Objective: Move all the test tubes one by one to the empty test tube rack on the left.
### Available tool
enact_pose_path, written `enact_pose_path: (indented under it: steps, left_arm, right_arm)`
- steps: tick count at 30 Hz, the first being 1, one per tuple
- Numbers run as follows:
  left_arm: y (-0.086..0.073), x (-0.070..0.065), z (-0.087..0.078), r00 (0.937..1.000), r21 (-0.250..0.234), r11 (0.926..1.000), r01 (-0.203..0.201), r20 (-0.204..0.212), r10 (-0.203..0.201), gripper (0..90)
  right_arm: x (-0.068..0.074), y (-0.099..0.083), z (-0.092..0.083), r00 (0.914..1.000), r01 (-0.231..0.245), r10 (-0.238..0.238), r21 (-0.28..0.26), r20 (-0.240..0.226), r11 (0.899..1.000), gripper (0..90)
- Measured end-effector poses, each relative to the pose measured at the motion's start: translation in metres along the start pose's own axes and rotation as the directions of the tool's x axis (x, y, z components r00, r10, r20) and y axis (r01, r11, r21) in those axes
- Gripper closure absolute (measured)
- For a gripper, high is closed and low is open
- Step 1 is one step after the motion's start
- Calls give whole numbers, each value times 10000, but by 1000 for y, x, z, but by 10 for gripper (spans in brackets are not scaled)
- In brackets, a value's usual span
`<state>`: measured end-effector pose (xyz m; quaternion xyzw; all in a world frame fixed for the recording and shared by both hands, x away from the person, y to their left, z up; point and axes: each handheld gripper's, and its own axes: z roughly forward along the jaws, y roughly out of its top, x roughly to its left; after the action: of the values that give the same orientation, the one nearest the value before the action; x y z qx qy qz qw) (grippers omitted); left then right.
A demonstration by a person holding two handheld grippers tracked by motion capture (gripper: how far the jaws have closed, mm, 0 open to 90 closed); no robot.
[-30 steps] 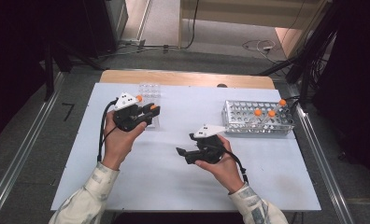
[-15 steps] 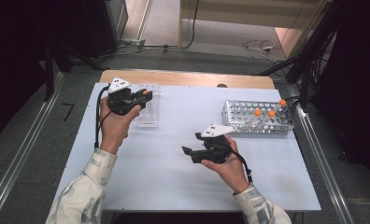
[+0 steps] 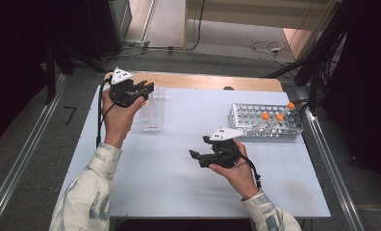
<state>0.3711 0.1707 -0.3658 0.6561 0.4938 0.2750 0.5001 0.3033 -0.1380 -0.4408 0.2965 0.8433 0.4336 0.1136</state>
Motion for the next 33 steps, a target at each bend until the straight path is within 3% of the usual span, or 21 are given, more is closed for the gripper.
enact_pose_path:
  steps: [20,33]
  left_arm:
    - [-11,6,16,9984,157,9997,-169,-539,177,702]
    - [-27,8,24,9983,394,9991,-173,-545,195,701]
  right_arm:
    - [-1,-1,-2,10000,-71,71,-33,-38,10000,266]
    - [-2,-1,-2,10000,-37,37,-26,-54,10000,266]
